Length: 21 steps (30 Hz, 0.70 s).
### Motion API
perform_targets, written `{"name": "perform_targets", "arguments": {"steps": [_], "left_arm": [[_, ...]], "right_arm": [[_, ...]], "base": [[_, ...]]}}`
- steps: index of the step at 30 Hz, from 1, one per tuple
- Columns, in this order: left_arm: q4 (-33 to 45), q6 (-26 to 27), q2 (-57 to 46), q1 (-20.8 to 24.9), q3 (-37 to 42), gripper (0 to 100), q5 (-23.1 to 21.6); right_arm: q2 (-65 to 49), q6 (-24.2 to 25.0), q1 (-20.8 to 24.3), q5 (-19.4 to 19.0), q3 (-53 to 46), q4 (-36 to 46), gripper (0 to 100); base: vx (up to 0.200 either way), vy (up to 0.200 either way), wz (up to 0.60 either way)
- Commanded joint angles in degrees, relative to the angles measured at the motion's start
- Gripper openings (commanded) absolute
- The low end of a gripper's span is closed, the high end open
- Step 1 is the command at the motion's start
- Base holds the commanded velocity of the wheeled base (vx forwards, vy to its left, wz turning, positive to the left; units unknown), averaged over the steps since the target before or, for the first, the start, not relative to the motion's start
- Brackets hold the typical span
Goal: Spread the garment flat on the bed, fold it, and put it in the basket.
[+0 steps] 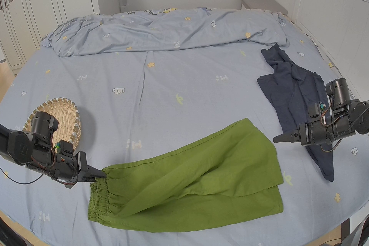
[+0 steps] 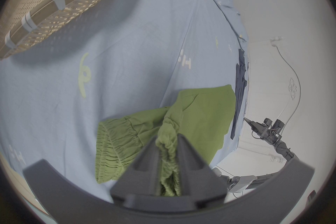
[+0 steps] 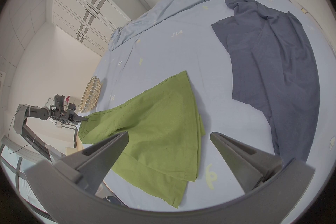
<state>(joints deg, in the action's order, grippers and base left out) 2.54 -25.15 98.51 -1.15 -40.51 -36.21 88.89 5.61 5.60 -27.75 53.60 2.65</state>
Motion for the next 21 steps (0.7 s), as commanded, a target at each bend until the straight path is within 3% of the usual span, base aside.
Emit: {"name": "perform_targets", "arguments": {"steps": [1, 11, 17, 21], "left_arm": [[0.0, 0.1, -0.2, 0.0, 0.2, 0, 0.0], [-3.6, 2.7, -1.0, 0.0, -4.3, 0, 1.9], [-4.0, 10.6, -1.6, 0.0, -11.5, 0, 2.3], [-3.4, 12.5, 0.5, 0.0, -14.2, 0, 3.0]], "right_arm": [[-0.1, 0.0, 0.0, 0.0, 0.0, 0.0, 100], [-0.7, 0.1, -0.4, 0.0, 0.2, -0.1, 100], [-0.9, 0.2, -2.0, -0.1, 0.9, -0.3, 100], [-0.8, 0.2, -1.9, -0.1, 0.5, -0.8, 100]], "base": [[0.000, 0.000, 0.00], [0.000, 0.000, 0.00], [0.000, 0.000, 0.00], [0.000, 0.000, 0.00]]}}
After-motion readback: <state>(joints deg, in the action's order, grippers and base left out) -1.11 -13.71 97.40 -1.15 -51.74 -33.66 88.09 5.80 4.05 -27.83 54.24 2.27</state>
